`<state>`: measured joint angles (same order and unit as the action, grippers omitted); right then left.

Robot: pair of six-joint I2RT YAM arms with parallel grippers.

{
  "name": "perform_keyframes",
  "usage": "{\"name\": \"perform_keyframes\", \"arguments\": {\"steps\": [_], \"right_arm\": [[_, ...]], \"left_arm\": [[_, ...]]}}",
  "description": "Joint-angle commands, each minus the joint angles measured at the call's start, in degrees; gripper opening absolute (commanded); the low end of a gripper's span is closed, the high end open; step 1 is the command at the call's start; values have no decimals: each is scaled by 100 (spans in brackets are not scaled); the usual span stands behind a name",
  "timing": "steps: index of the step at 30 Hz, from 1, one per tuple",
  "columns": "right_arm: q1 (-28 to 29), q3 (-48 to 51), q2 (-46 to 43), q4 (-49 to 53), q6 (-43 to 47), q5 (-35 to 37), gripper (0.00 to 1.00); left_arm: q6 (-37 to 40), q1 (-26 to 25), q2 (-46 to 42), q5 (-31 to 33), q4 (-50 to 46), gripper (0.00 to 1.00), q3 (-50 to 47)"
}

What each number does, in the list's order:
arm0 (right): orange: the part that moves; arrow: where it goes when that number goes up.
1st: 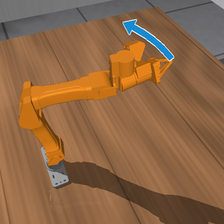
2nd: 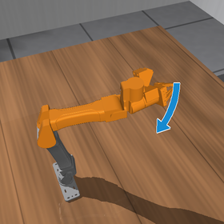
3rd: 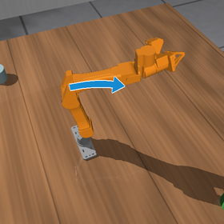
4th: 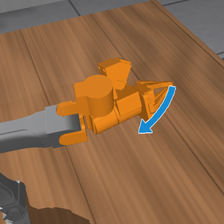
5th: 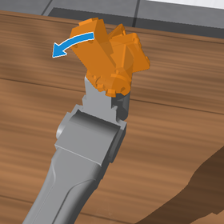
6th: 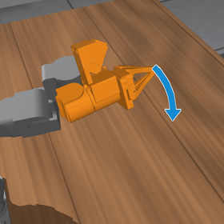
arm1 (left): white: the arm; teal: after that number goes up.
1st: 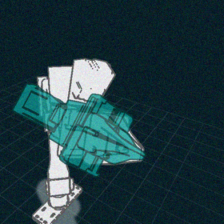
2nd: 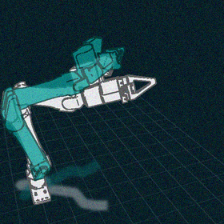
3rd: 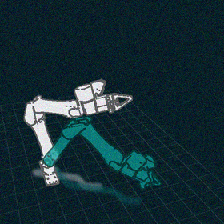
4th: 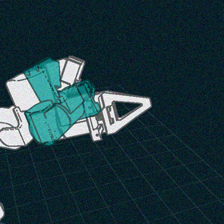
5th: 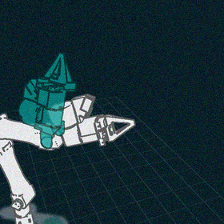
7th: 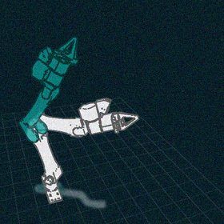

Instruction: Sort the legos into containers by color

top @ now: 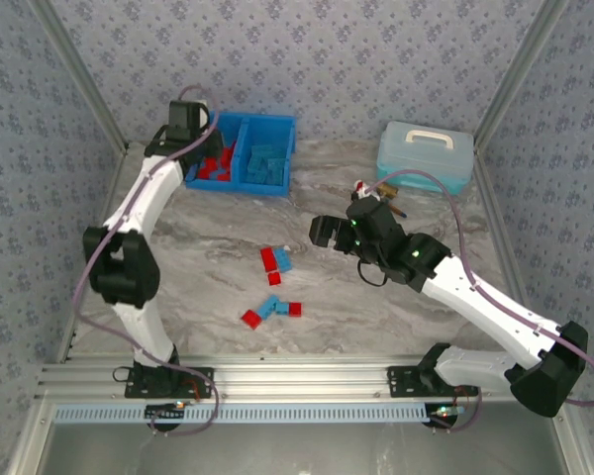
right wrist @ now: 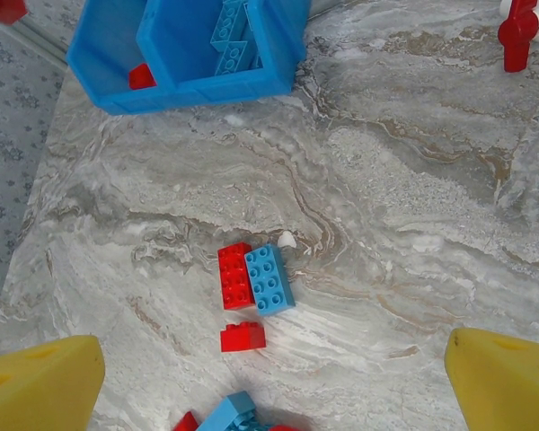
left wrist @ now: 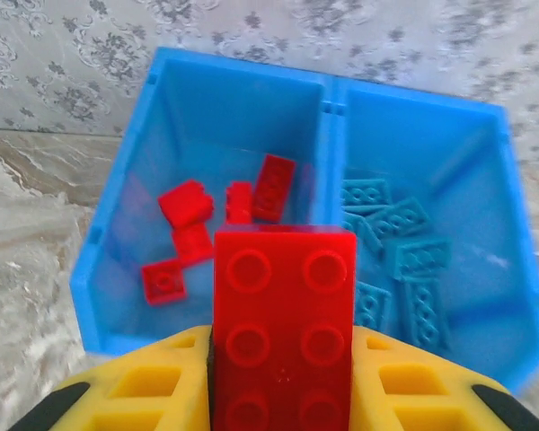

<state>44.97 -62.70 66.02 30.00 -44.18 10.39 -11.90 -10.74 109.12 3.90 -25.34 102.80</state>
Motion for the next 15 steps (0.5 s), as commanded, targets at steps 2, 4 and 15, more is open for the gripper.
{"name": "perform_keyframes", "arguments": {"steps": [2, 4, 15], "right_arm": [[80, -14, -169, 206, -116, 223, 100], [114, -65, -188, 290, -122, 280, 100], [293, -15, -436, 560, -247, 626, 100]], "left_arm": [[294, 143, 1254, -28, -642, 31, 1472], [302, 191, 1908, 15, -989, 32, 2405], [144, 359, 3783, -33, -1894, 43, 4712]]}}
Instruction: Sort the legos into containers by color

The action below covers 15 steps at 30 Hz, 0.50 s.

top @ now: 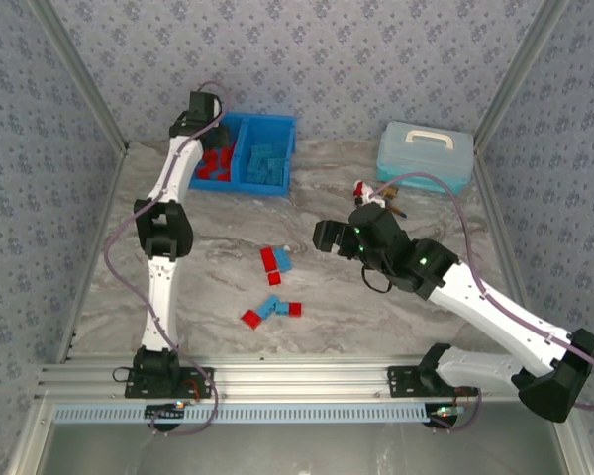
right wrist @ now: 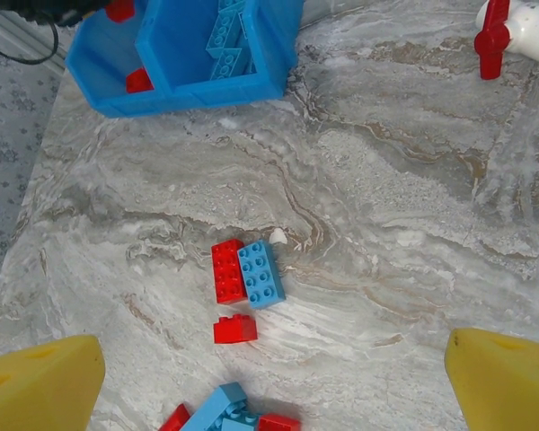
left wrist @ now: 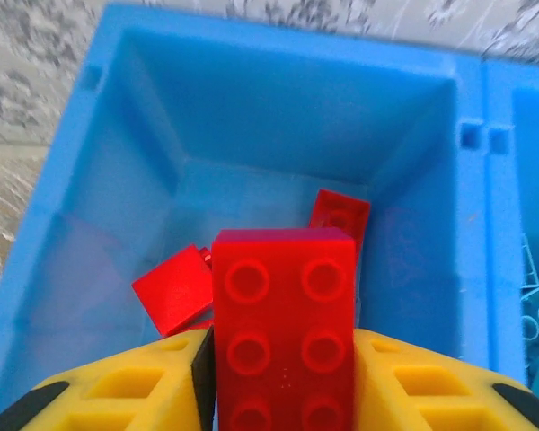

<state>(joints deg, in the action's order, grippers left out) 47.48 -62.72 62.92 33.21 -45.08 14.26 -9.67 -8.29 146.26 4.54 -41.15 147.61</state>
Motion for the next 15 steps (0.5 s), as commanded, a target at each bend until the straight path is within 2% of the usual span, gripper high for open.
{"name": "perform_keyframes", "arguments": {"steps": [1, 5, 9, 12, 15], "right_arm": [[50, 4, -130, 238, -174, 244, 100], [62, 33, -112, 180, -185, 227, 100], [69, 27, -56, 151, -161, 198, 100], [65, 40, 22, -4, -143, 187, 100], [57, 42, 152, -75, -101, 169, 100]], "left_arm": [[-76, 110, 57, -152, -330, 45, 193], [17, 96, -148, -354, -342, 51, -43], [-44, 78, -784, -510, -209, 52, -548], [-293, 46, -1786, -665, 275, 53, -1566], [-752, -36, -3182, -784, 1176, 54, -3311]]}}
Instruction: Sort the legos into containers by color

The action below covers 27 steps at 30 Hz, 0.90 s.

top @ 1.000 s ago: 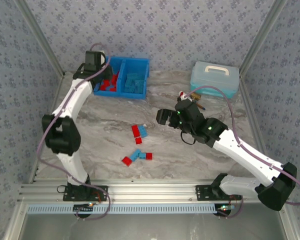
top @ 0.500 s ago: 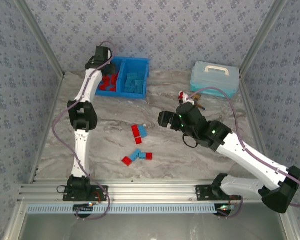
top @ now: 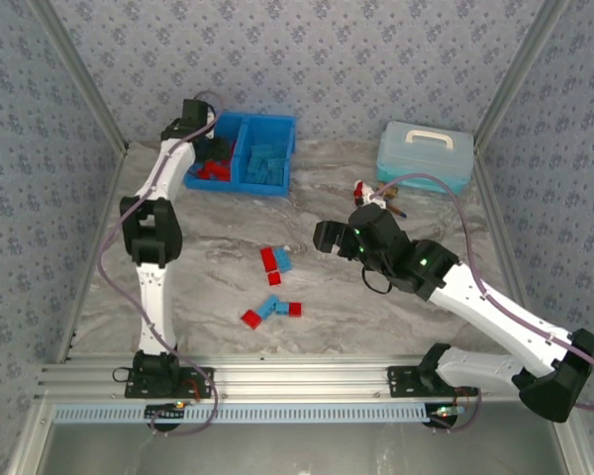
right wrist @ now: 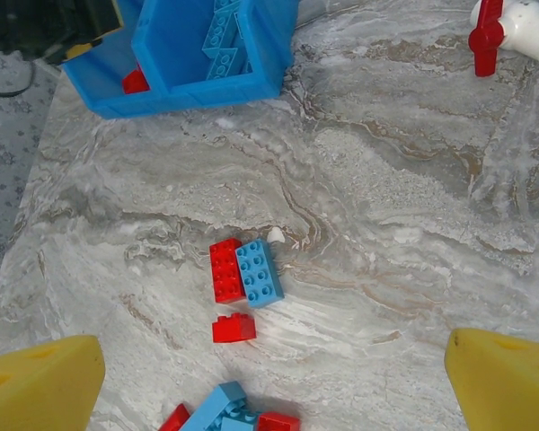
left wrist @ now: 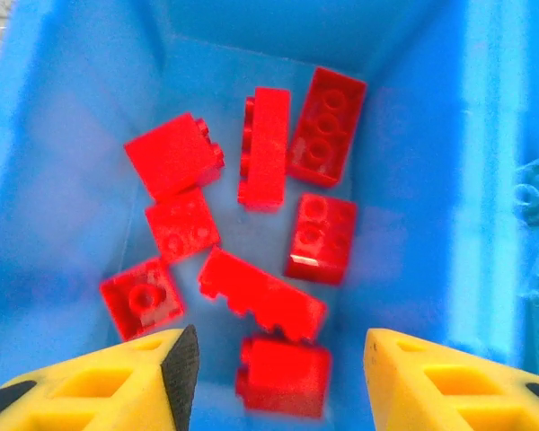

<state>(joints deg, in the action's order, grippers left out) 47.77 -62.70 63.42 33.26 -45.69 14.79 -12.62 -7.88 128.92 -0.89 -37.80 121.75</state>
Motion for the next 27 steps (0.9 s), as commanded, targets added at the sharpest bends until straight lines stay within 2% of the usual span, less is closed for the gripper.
{"name": "perform_keyframes", "arguments": {"steps": [1, 7, 12, 14, 18, 27], "right_arm": [[7, 39, 146, -103, -30, 103, 100], [-133, 16, 474, -335, 116, -137, 100], [-307, -69, 814, -484, 243, -437, 100], [-361, -83, 944, -530, 242, -564, 100], [-408, -77, 1075, -607, 227, -703, 100], [-432, 34, 796, -296, 173, -489, 100]], "left_arm": [[-641, -126, -2012, -299, 1155, 55, -1483], [-1702, -744, -4587, -180, 2036, 59, -4899], [-2334, -1811, -5583, 370, 1871, 61, -6557], [-2772, -2119, -5612, 366, 1983, 61, -7064], [-3229, -2322, -5159, 75, 2439, 61, -7552], [-2625, -2367, -3844, -629, 2582, 60, -6903]]}}
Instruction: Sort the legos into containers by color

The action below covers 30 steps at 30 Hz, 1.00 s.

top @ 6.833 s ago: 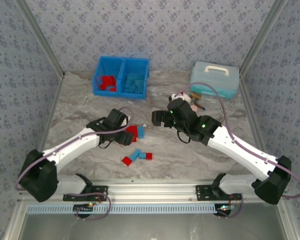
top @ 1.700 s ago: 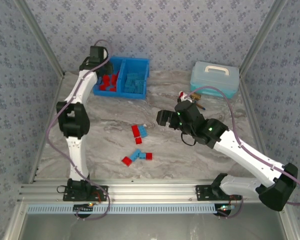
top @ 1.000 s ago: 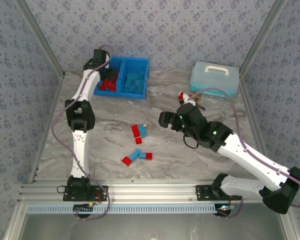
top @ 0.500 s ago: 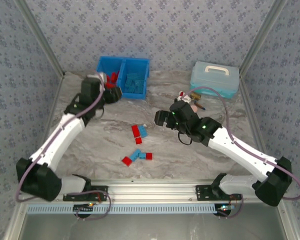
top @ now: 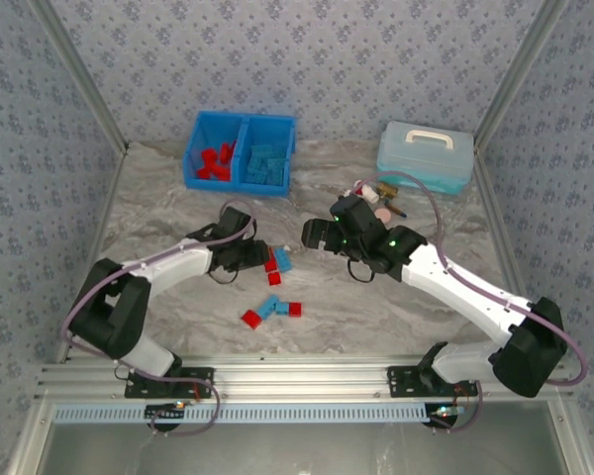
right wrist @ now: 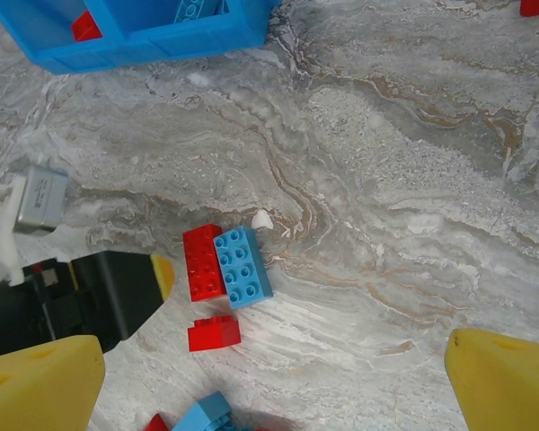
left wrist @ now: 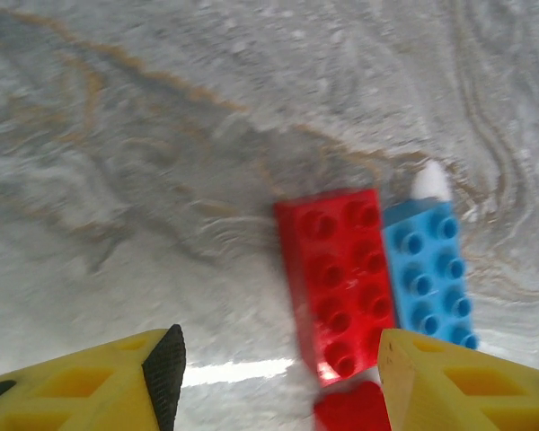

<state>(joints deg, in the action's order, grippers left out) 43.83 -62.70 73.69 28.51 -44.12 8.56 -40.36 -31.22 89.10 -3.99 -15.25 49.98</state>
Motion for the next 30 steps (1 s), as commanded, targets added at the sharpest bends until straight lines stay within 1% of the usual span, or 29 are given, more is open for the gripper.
{"name": "perform_keyframes", "arguments": {"steps": [1, 5, 10, 13, 18, 21, 23, 26, 30], "right_arm": [[-49, 83, -292, 188, -7, 161, 100], [-69, 226, -452, 137, -108, 208, 100], [-89, 222, -418, 125, -115, 164, 100], [-94, 197, -409, 141, -117, 147, 100], [-94, 231, -417, 148, -132, 142, 100], [-92, 236, -400, 111, -132, 107, 100], [-94, 232, -392, 101, -140, 97, 100], [-92, 240, -382, 73, -151, 85, 100], [-86, 236, -390, 111, -171, 71, 100]], "left_arm": [[157, -31, 221, -332, 335, 60, 297], [267, -78, 544, -324, 283, 58, 339], [478, -130, 1001, -291, -35, 50, 368], [456, -137, 931, -153, -146, 46, 222], [522, -137, 525, 399, -617, 43, 62], [638, -127, 416, 647, -934, 44, 81], [684, -128, 431, 696, -1010, 47, 78], [663, -136, 638, 564, -980, 53, 149], [617, -197, 965, 417, -838, 57, 266]]}}
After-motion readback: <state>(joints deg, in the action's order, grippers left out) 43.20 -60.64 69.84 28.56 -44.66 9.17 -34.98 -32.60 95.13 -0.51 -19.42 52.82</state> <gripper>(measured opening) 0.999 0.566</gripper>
